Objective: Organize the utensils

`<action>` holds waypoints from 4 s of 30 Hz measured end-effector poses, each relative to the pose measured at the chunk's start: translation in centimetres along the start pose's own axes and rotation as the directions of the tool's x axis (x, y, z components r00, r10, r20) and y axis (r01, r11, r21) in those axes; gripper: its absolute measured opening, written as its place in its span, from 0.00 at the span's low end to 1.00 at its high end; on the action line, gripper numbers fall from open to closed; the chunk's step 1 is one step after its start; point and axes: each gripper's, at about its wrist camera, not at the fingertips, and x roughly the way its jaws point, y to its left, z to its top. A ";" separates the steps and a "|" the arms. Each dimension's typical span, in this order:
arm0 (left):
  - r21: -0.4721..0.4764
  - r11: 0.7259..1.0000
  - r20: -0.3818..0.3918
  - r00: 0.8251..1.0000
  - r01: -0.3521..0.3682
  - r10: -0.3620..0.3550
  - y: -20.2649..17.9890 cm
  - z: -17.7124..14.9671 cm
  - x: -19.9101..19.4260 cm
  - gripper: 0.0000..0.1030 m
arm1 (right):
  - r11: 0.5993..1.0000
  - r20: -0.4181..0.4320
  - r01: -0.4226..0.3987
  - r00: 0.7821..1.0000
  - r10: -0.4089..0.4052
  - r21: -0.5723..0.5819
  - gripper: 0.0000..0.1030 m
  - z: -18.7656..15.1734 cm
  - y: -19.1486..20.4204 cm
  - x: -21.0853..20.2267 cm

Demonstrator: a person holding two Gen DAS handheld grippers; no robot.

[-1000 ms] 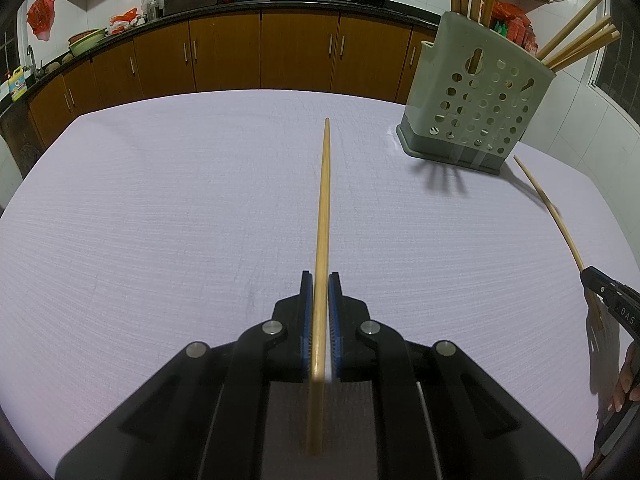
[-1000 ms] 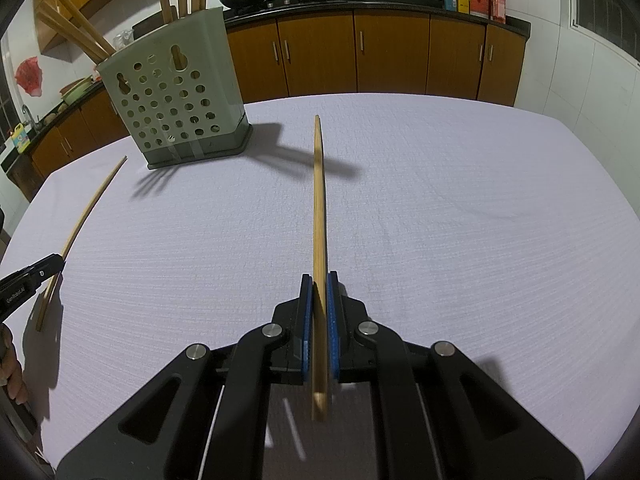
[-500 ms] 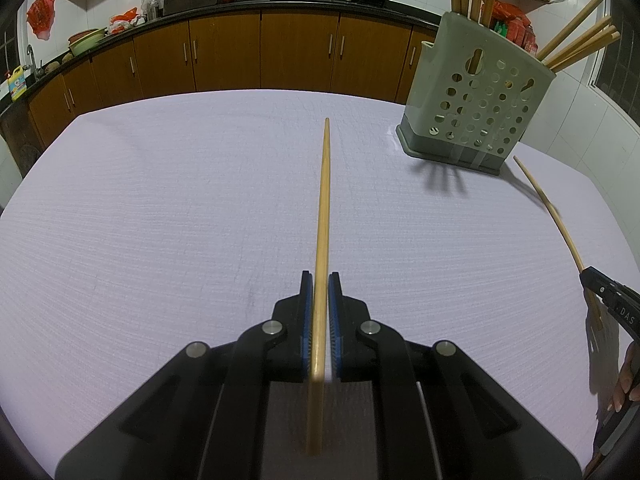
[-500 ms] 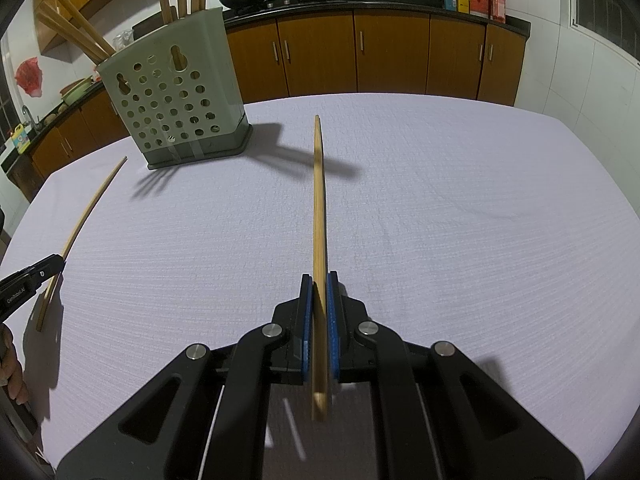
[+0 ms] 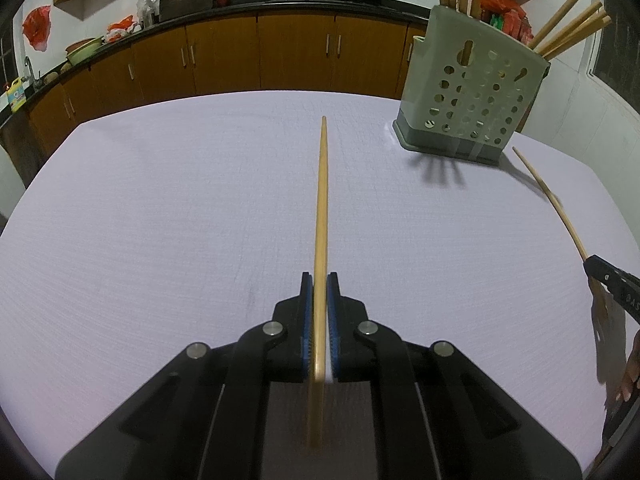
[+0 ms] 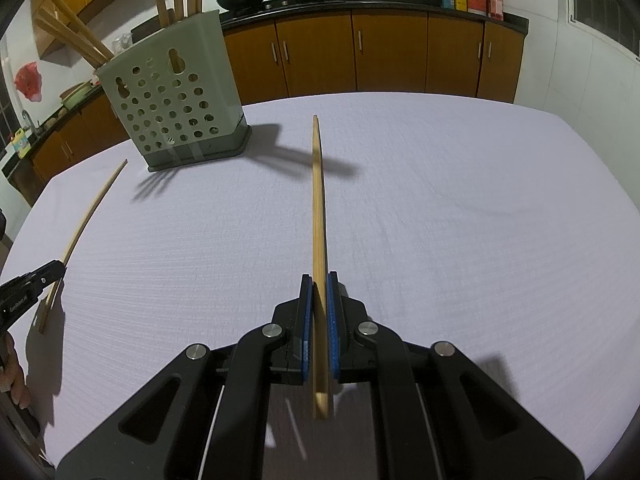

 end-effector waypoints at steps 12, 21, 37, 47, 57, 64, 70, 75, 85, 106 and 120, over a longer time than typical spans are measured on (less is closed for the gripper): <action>0.022 1.000 0.204 0.979 0.022 -0.026 0.7 2.6 -7.5 0.08 | 1.000 0.225 -0.004 0.974 -0.002 0.026 0.07 2.3 -0.5 -6.4; 0.040 0.996 0.368 0.926 0.073 -0.083 0.2 6.7 -13.5 0.08 | 0.999 0.399 -0.034 0.916 0.024 0.017 0.07 5.6 0.0 -11.4; 0.108 0.971 0.462 0.854 0.215 -0.241 -3.0 10.1 -17.7 0.07 | 0.990 0.559 -0.133 0.819 0.130 -0.036 0.07 8.0 2.7 -16.9; 0.151 0.960 0.617 0.737 0.236 -0.278 -6.8 15.2 -21.9 0.07 | 0.972 0.714 -0.196 0.662 0.229 -0.130 0.07 12.0 6.5 -21.0; 0.115 0.970 0.629 0.740 0.214 -0.238 -8.1 19.1 -18.1 0.07 | 0.972 0.738 -0.189 0.635 0.231 -0.141 0.07 16.4 8.3 -17.2; 0.110 0.970 0.575 0.783 0.215 -0.238 -8.0 18.9 -14.5 0.07 | 0.978 0.700 -0.150 0.683 0.207 -0.143 0.07 16.7 9.2 -13.1; 0.107 0.967 0.539 0.804 0.233 -0.253 -7.6 18.9 -12.3 0.08 | 0.979 0.662 -0.138 0.721 0.203 -0.149 0.07 16.4 9.6 -11.5; 0.099 0.965 0.538 0.802 0.244 -0.258 -7.2 18.7 -12.3 0.20 | 0.980 0.654 -0.147 0.730 0.197 -0.132 0.36 16.2 8.8 -12.1; 0.047 0.971 0.615 0.760 0.234 -0.213 -4.1 15.5 -17.4 0.72 | 0.989 0.700 -0.100 0.698 0.148 -0.108 0.77 14.0 6.6 -17.5; 0.054 0.998 0.560 0.828 -0.014 -0.019 -2.8 -2.8 -21.1 0.96 | 0.997 0.546 0.022 0.837 0.020 -0.071 0.98 -1.8 6.6 -20.0; 0.053 0.999 0.502 0.865 -0.002 -0.025 -3.9 -6.6 -18.7 0.96 | 0.997 0.461 0.021 0.887 0.015 -0.073 0.98 -5.9 6.2 -17.7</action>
